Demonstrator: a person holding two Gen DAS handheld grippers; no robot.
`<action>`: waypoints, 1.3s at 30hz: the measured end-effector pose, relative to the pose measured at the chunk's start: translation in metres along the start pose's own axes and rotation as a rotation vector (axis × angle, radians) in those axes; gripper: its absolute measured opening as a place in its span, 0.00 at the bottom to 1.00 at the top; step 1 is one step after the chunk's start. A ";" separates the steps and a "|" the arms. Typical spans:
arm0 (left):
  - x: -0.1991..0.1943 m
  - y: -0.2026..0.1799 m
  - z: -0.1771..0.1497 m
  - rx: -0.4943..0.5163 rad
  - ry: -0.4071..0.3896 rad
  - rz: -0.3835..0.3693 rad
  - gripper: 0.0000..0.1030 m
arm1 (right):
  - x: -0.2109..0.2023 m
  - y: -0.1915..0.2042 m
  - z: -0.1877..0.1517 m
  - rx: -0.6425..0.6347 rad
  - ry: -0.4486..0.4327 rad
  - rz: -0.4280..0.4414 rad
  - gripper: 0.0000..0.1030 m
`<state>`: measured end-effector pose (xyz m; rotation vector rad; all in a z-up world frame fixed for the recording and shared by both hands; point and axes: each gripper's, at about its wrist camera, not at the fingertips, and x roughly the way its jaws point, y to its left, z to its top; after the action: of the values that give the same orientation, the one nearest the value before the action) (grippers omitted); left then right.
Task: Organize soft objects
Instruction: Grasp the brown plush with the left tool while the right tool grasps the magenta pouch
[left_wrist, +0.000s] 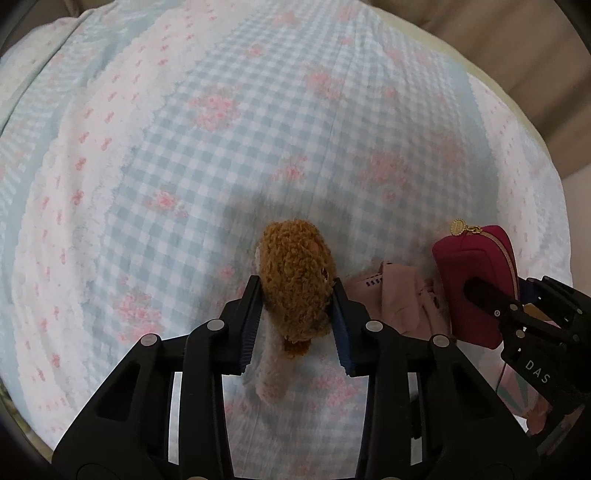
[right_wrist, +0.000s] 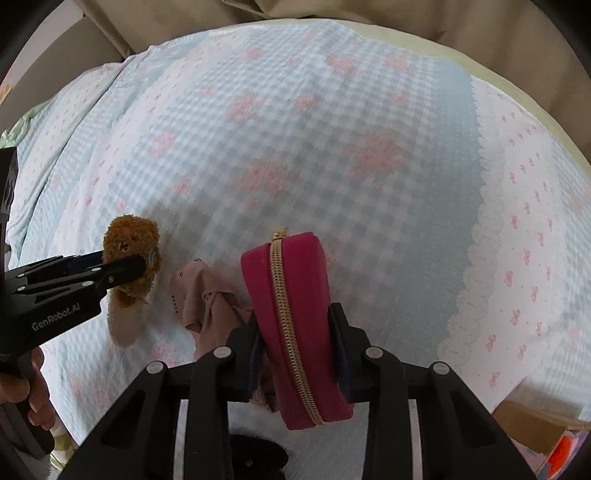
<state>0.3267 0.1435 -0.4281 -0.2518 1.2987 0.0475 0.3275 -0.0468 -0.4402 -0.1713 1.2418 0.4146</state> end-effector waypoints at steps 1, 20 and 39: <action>-0.005 -0.001 0.000 0.003 -0.008 -0.003 0.31 | -0.003 0.000 -0.001 0.001 -0.005 -0.001 0.29; -0.194 -0.049 -0.027 0.096 -0.203 -0.052 0.31 | -0.189 0.025 -0.027 0.145 -0.224 0.015 0.28; -0.298 -0.223 -0.102 0.233 -0.305 -0.162 0.31 | -0.354 -0.074 -0.154 0.362 -0.406 -0.059 0.28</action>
<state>0.1886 -0.0628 -0.1332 -0.1426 0.9665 -0.1953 0.1288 -0.2431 -0.1637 0.1788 0.8891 0.1558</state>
